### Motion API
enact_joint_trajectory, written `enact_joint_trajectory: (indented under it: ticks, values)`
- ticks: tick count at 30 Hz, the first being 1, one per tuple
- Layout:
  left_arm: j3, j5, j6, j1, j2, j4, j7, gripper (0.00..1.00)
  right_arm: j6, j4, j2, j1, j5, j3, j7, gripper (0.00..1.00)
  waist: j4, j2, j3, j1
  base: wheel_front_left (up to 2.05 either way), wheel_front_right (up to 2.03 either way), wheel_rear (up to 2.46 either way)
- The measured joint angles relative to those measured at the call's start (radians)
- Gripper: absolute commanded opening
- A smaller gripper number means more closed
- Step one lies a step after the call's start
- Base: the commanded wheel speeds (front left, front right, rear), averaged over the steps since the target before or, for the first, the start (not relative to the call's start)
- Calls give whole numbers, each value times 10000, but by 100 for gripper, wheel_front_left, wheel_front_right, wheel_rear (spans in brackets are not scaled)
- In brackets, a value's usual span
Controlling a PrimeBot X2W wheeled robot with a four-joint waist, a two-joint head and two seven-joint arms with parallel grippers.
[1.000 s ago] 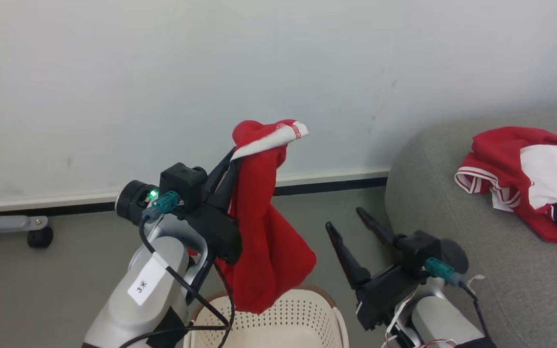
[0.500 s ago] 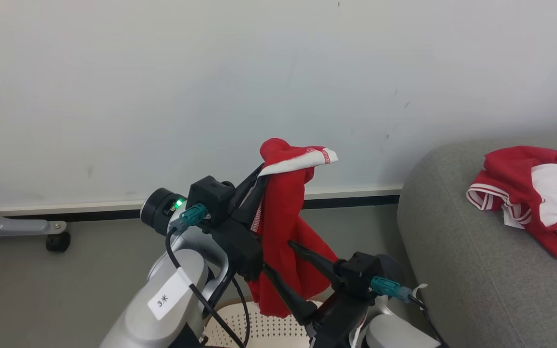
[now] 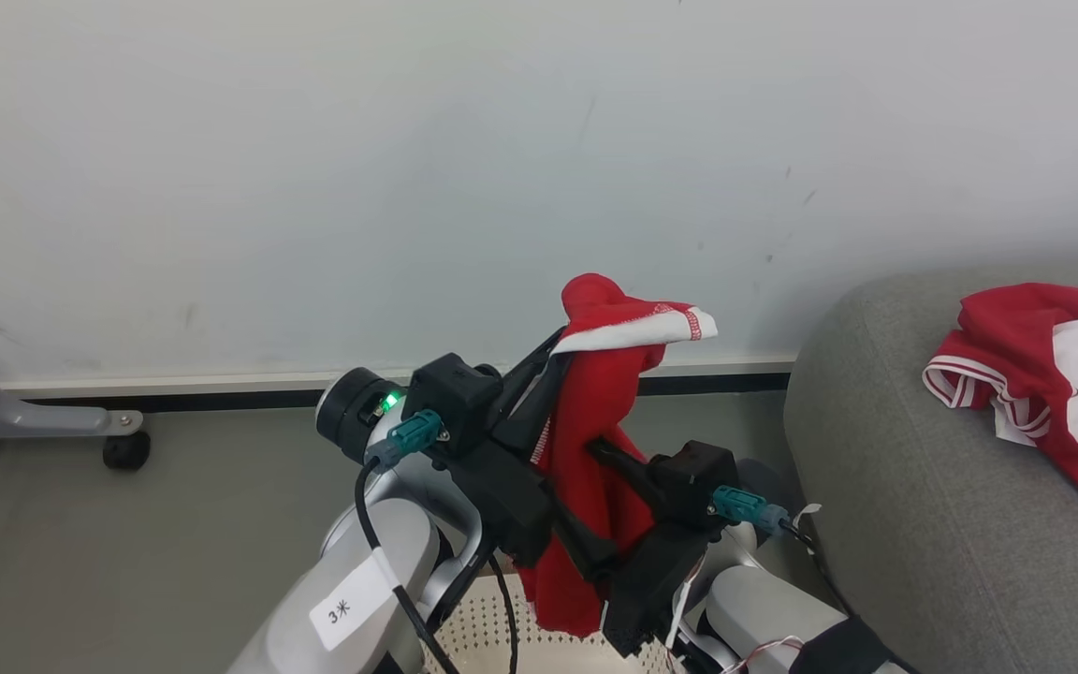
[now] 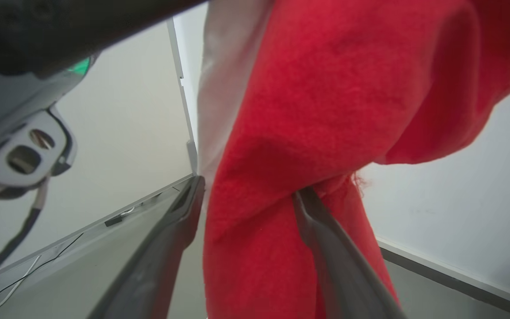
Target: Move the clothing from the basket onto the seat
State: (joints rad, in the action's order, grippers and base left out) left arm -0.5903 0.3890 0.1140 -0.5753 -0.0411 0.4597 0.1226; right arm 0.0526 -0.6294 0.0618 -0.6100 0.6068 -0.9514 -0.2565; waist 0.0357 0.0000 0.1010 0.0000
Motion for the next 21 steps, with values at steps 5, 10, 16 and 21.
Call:
enact_joint_trajectory:
  ticks: [5, 10, 16, 21]
  values:
    - [-174, 359, -96, 107, -6, -339, -134, 0, -186, -272, -2, -319, 493, -336, -2, 23, 47, 0, -73, 0, 0, 0, 0]
    - [-240, 489, -207, 134, 0, -495, -245, 0, -276, -355, -2, -590, 905, -483, 0, 0, 63, 0, -149, 0, 0, 0, 0]
    - [240, 579, -447, 563, -134, -430, -228, 62, -278, -587, 0, -690, 1091, -470, 0, 0, -160, 0, -240, 0, 0, 0, 0]
    - [497, 589, -545, 750, -441, -380, -27, 100, -276, -767, -4, -929, 1091, -111, 0, 0, -376, 0, -278, 0, 0, 0, 0]
